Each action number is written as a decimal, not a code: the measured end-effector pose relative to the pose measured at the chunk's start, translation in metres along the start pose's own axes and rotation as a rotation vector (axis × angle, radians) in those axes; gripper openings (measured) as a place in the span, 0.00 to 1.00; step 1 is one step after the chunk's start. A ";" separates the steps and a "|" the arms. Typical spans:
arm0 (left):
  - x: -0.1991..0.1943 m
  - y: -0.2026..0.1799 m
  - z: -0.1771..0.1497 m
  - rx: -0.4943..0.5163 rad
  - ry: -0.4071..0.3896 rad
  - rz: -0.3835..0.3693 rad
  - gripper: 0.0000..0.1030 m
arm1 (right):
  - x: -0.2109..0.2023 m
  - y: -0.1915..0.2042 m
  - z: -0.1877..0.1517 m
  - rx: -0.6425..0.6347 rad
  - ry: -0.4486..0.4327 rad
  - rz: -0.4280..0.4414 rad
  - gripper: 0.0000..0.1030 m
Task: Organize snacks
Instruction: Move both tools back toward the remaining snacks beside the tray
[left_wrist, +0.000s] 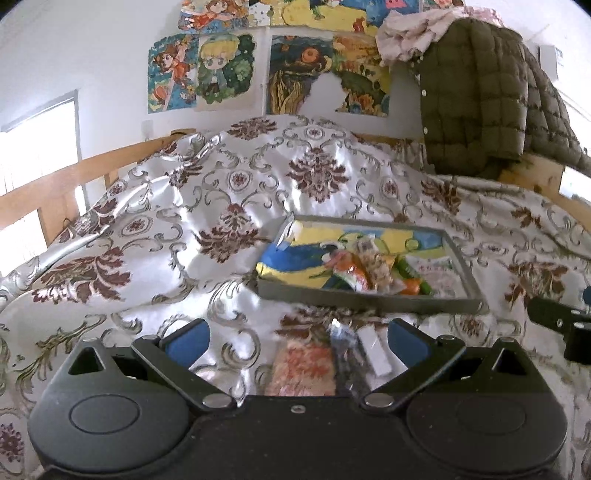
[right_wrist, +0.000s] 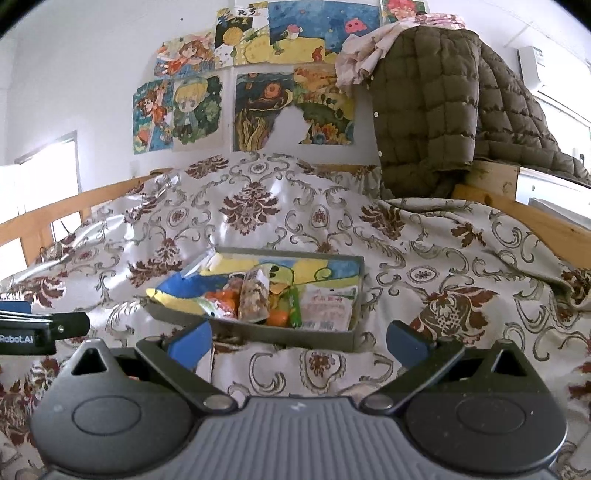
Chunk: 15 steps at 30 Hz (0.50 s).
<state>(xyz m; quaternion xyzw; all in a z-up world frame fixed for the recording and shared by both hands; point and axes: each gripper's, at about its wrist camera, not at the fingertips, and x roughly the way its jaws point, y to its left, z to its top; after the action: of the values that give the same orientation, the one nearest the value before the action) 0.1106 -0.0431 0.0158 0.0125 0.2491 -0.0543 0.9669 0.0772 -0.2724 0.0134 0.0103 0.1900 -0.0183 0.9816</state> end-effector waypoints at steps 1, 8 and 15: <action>-0.001 0.002 -0.003 0.010 0.009 0.001 0.99 | -0.002 0.002 -0.002 -0.004 0.005 0.000 1.00; 0.001 0.015 -0.022 0.006 0.072 0.011 0.99 | -0.006 0.016 -0.010 -0.053 0.027 0.001 1.00; 0.005 0.019 -0.023 -0.003 0.104 0.038 0.99 | -0.002 0.022 -0.014 -0.078 0.066 -0.011 1.00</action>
<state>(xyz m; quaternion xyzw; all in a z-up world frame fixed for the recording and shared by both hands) 0.1064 -0.0237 -0.0071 0.0184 0.2989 -0.0346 0.9535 0.0708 -0.2496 0.0014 -0.0284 0.2230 -0.0161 0.9743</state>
